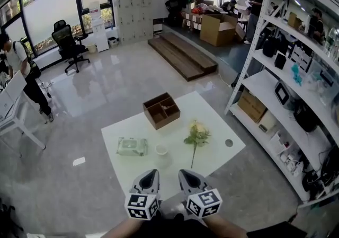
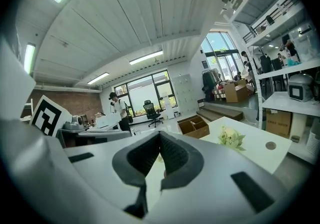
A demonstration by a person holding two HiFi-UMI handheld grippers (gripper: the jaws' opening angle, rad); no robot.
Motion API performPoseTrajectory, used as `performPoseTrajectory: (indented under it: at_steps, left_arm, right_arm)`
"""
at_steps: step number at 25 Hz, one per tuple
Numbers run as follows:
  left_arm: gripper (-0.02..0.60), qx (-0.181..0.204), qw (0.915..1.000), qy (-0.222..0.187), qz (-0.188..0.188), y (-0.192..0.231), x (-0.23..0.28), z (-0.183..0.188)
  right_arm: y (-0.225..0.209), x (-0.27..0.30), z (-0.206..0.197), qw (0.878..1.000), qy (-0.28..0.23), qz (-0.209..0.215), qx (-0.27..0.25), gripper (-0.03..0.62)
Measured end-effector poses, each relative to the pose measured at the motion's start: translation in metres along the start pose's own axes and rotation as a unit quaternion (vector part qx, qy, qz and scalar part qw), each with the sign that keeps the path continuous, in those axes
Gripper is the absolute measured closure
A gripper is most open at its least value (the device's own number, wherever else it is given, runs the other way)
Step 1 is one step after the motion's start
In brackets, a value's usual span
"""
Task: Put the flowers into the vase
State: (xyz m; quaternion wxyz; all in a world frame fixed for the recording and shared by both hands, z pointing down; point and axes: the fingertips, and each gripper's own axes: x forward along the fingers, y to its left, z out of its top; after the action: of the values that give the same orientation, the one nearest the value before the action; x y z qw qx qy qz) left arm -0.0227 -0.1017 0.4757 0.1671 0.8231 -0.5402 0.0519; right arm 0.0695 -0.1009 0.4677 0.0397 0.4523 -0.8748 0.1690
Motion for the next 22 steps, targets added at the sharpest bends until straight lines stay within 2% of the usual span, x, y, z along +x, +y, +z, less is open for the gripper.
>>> performPoseTrajectory:
  at_steps: [6, 12, 22]
  left_arm:
    - [0.578, -0.004, 1.0000, -0.005, -0.002, 0.018, 0.007, 0.005]
    - [0.578, -0.012, 0.9999, 0.007, -0.009, 0.025, 0.016, -0.001]
    - [0.578, -0.017, 0.9991, 0.035, -0.018, 0.033, 0.036, -0.012]
  right_arm:
    - [-0.001, 0.016, 0.006, 1.000, -0.004, -0.017, -0.009, 0.592]
    - [-0.014, 0.025, 0.002, 0.999, 0.005, -0.040, -0.019, 0.594]
    - [-0.041, 0.042, -0.003, 0.997, 0.019, -0.075, 0.002, 0.592]
